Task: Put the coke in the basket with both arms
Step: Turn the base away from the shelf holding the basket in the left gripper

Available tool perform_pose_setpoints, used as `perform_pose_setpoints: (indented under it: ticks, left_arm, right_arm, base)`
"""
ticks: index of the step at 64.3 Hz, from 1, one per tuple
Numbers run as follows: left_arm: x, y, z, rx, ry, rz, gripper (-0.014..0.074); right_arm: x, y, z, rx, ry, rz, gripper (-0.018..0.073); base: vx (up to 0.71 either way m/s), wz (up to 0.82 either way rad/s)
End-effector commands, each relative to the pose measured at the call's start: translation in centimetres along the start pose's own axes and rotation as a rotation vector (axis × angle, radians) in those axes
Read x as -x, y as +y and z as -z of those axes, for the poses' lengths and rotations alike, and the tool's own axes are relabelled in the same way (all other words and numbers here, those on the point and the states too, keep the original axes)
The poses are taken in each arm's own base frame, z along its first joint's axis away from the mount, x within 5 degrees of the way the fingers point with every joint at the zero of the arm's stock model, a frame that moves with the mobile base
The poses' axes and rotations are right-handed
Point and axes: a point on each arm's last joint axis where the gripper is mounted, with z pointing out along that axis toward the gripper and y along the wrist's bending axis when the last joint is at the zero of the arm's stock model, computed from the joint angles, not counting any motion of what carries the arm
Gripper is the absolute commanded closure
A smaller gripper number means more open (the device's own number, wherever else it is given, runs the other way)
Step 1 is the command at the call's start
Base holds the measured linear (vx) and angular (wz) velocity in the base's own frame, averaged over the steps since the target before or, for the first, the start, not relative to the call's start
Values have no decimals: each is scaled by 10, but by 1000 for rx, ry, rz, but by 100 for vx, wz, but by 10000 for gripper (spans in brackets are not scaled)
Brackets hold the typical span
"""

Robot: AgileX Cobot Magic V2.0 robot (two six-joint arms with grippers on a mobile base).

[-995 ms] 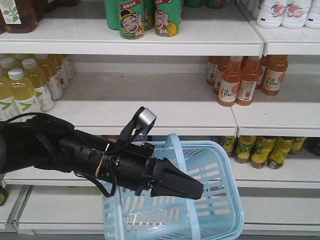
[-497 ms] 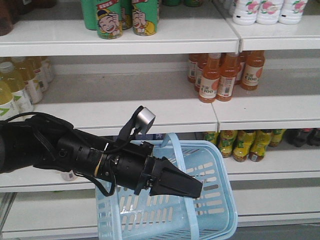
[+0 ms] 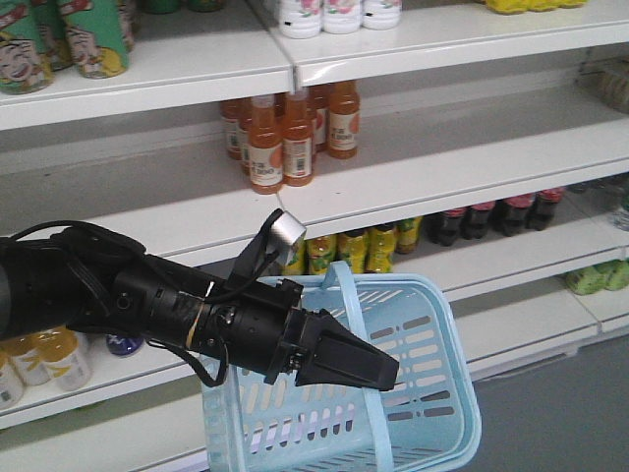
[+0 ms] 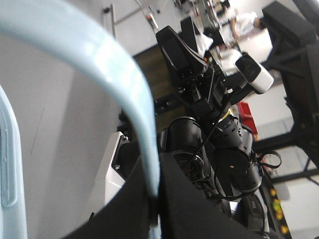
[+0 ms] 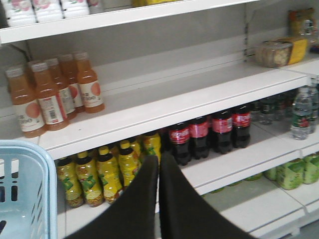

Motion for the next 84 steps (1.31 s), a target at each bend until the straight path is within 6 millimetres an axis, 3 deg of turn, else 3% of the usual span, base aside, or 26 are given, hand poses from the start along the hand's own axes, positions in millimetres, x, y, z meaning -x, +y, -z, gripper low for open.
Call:
perform_pose_setpoints:
  ticks: [1, 84]
  left_arm:
    - [0, -40, 8, -228, 34, -49, 603]
    - [0, -40, 8, -228, 34, -49, 603]
  right_arm:
    - [0, 2, 0, 22, -58, 17, 565]
    - [0, 2, 0, 22, -58, 17, 565]
  base:
    - [-2, -59]
    - [1, -48]
